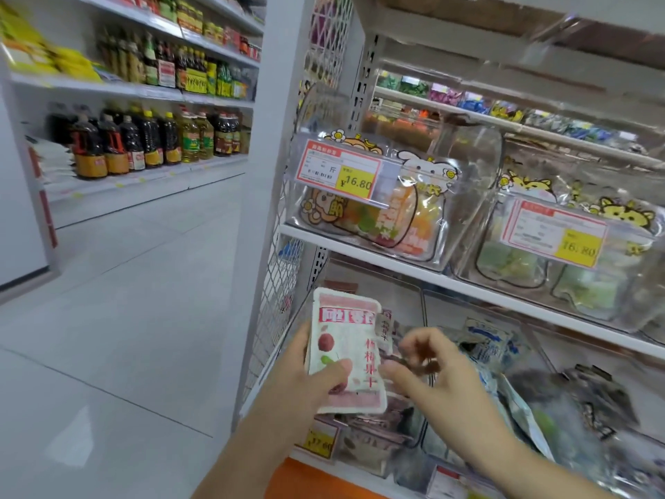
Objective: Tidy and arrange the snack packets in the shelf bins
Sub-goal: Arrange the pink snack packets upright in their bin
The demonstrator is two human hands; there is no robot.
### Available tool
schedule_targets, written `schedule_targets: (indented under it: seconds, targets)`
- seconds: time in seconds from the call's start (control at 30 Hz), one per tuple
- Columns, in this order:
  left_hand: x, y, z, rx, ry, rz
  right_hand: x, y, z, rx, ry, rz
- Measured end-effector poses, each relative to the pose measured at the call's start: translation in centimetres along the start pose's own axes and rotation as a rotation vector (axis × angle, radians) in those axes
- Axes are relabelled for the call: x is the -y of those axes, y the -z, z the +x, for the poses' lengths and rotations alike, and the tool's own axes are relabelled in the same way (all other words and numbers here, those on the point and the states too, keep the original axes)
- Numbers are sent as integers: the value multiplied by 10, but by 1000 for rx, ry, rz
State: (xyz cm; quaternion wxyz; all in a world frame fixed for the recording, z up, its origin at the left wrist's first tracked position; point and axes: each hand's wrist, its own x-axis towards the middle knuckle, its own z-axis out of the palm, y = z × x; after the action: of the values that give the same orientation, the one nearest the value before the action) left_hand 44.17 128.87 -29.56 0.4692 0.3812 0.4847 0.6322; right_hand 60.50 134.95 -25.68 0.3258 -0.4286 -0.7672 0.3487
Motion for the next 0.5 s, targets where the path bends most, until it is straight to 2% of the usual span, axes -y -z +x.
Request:
schedule_targets:
  seconds: [0.03, 0.1, 0.2, 0.5]
  targets:
    - [-5, 5, -1, 56, -9, 77, 2, 5, 5, 26, 26, -76]
    - [-13, 11, -5, 174, 6, 160, 9, 13, 16, 193, 16, -126]
    - [-18, 12, -8, 266, 38, 213, 14, 17, 27, 507, -20, -10]
    - [-20, 18, -7, 349, 92, 276, 10, 16, 23, 767, -63, 91]
